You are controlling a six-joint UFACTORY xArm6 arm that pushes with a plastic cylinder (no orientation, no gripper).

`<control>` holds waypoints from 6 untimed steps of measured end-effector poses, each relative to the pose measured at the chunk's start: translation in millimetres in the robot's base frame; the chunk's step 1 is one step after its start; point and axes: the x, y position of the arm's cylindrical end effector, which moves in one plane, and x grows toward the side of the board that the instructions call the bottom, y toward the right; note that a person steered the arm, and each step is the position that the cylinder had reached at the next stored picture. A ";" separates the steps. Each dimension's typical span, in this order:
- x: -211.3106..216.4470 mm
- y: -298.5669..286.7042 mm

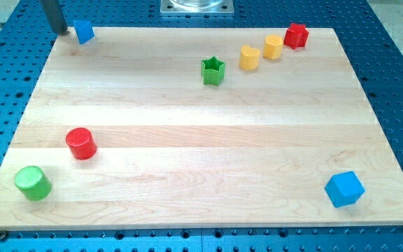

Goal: Move the triangle to the left side of the green star

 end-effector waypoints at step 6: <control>82.5 145.2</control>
